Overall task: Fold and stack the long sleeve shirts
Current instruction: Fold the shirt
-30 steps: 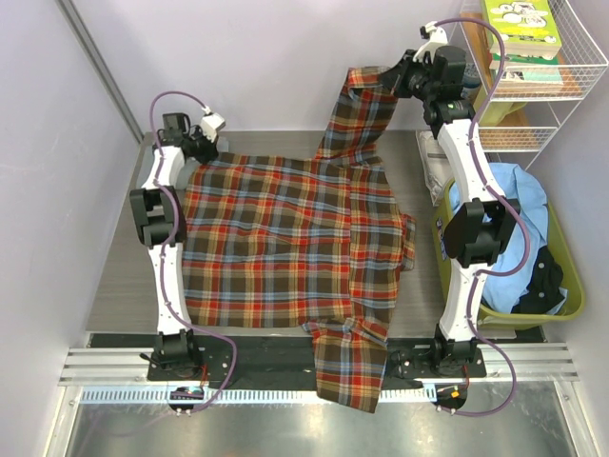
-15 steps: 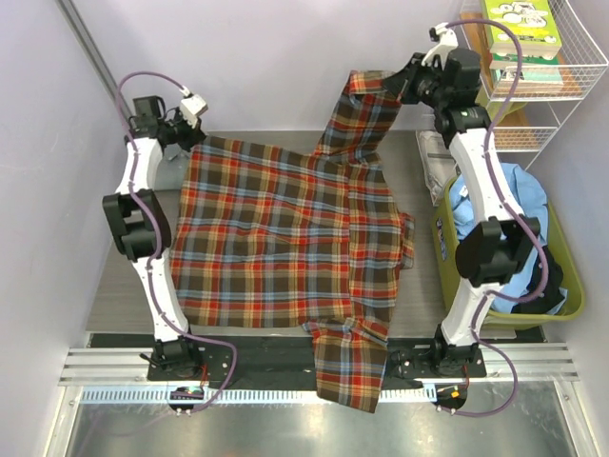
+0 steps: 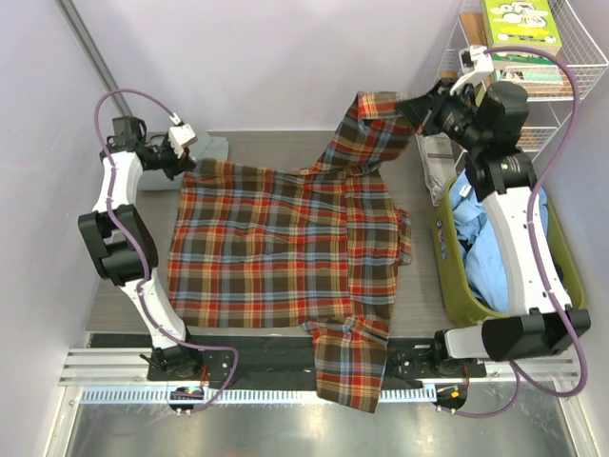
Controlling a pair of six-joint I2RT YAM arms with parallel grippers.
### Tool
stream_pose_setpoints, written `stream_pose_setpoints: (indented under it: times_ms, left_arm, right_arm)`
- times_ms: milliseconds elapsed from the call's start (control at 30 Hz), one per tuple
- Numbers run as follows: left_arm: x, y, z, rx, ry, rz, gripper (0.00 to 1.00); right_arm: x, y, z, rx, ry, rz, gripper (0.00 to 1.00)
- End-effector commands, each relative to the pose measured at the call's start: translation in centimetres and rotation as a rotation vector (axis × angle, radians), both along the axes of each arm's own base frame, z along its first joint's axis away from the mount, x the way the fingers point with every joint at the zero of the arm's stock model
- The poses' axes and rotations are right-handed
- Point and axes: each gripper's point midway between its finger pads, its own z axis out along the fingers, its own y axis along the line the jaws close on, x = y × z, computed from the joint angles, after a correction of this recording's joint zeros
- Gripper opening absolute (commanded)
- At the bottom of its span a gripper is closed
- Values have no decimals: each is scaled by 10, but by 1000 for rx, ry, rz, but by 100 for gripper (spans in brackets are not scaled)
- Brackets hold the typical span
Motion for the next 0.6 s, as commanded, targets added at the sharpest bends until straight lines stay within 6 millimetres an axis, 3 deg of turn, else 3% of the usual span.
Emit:
stream_pose_setpoints:
  times_ms: [0, 33, 233, 500, 567]
  left_arm:
    - [-53, -15, 19, 33, -32, -123, 0]
    - [-61, -17, 25, 48, -49, -134, 0]
    - [-104, -14, 1, 105, 4, -168, 0]
    - [-133, -1, -14, 165, 25, -171, 0]
    - [-137, 1, -25, 185, 41, -174, 0]
  right_arm:
    - [-31, -1, -9, 2, 21, 5, 1]
    - [-40, -2, -4, 5, 6, 4, 1]
    - [-73, 1, -15, 26, 47, 32, 1]
    - [-128, 3, -14, 74, 63, 66, 1]
    - [-137, 4, -28, 88, 105, 78, 1]
